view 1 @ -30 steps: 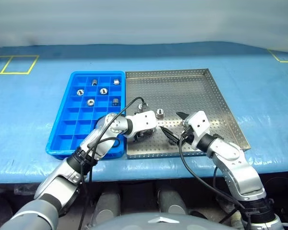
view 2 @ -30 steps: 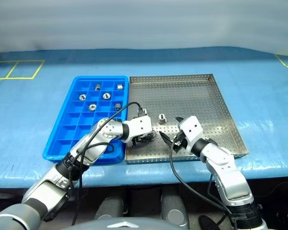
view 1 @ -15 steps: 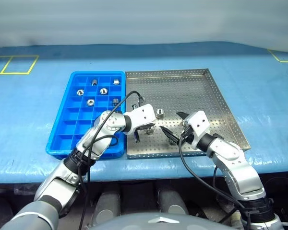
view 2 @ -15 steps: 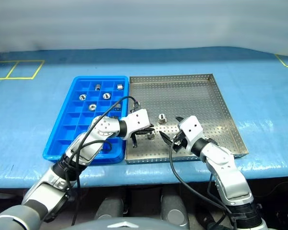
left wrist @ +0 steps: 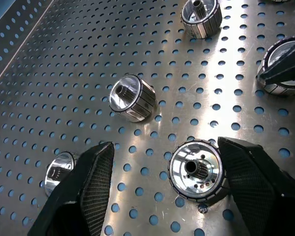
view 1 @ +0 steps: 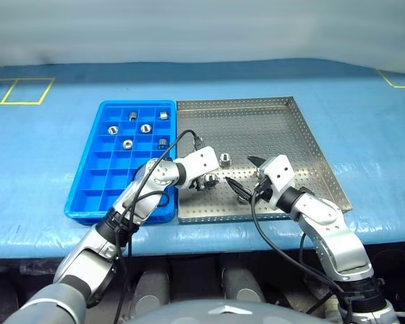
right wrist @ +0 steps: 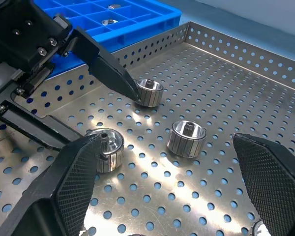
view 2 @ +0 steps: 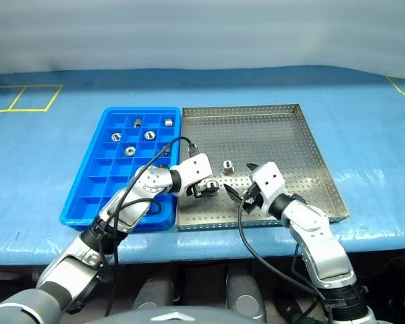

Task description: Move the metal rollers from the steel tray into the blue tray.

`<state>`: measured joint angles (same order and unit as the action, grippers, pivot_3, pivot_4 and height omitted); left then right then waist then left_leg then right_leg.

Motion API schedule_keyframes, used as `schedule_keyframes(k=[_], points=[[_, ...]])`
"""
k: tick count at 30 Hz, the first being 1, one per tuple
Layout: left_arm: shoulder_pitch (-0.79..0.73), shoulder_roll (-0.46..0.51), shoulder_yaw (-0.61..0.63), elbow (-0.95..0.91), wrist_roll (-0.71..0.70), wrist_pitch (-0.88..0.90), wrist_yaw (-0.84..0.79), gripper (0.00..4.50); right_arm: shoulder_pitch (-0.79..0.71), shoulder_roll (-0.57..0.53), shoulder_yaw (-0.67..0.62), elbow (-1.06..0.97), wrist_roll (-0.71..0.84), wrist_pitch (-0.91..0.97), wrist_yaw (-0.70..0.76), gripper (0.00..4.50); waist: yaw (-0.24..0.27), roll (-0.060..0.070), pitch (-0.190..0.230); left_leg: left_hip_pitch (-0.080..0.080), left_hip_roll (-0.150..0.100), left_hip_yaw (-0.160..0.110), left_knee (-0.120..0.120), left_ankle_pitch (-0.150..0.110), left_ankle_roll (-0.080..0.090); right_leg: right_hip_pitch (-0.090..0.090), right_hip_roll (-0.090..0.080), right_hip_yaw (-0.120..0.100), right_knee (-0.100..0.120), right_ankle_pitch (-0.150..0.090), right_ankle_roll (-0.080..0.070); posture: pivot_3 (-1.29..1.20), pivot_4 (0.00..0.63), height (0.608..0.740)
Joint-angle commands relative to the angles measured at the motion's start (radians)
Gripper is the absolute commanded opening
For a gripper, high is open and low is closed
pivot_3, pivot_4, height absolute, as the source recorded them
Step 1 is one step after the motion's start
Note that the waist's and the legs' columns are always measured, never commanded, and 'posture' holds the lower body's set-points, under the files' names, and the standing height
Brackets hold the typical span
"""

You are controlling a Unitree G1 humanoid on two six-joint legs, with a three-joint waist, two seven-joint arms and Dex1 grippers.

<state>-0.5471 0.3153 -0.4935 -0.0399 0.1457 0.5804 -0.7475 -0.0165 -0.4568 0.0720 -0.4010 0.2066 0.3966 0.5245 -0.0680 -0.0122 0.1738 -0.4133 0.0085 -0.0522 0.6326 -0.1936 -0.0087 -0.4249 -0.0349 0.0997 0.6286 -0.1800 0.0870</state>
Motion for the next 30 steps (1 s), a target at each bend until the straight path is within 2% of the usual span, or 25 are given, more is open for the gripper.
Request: schedule_keyframes(k=[1,11,14,18,30], points=[[-0.003,-0.004,-0.013,0.011,-0.001,0.004,-0.012,3.66,0.001,0.003,-0.011,-0.029,0.001,-0.013,-0.003,4.5,-0.001,0.0,0.0,0.0,0.0,0.0,0.0,0.0,0.0,0.0,0.0,0.0,0.0,0.0,0.0,-0.04,0.15,0.74],[0.003,-0.002,-0.044,0.036,0.003,0.018,-0.024,3.66,0.004,0.006,-0.009,-0.031,-0.001,-0.015,-0.009,4.5,-0.002,0.0,0.0,0.0,0.0,0.0,0.0,0.0,0.0,0.0,0.0,0.0,0.0,0.0,0.0,-0.04,0.15,0.74],[0.003,-0.006,-0.037,0.042,0.002,0.018,-0.014,3.08,0.005,0.005,-0.01,-0.03,-0.001,-0.016,-0.01,4.5,-0.002,0.0,0.0,0.0,0.0,0.0,0.0,0.0,0.0,0.0,0.0,0.0,0.0,0.0,0.0,-0.04,0.15,0.74],[0.002,-0.009,-0.031,0.045,-0.003,0.016,-0.011,1.76,0.006,0.006,-0.012,-0.03,-0.002,-0.017,-0.012,4.5,-0.001,0.0,0.0,0.0,0.0,0.0,0.0,0.0,0.0,0.0,0.0,0.0,0.0,0.0,0.0,-0.04,0.15,0.74],[0.018,0.015,-0.009,-0.029,-0.033,0.023,-0.041,1.71,0.002,0.002,-0.013,-0.026,0.011,-0.005,0.002,4.5,-0.002,0.0,0.0,0.0,0.0,0.0,0.0,0.0,0.0,0.0,0.0,0.0,0.0,0.0,0.0,-0.03,0.15,0.74]])
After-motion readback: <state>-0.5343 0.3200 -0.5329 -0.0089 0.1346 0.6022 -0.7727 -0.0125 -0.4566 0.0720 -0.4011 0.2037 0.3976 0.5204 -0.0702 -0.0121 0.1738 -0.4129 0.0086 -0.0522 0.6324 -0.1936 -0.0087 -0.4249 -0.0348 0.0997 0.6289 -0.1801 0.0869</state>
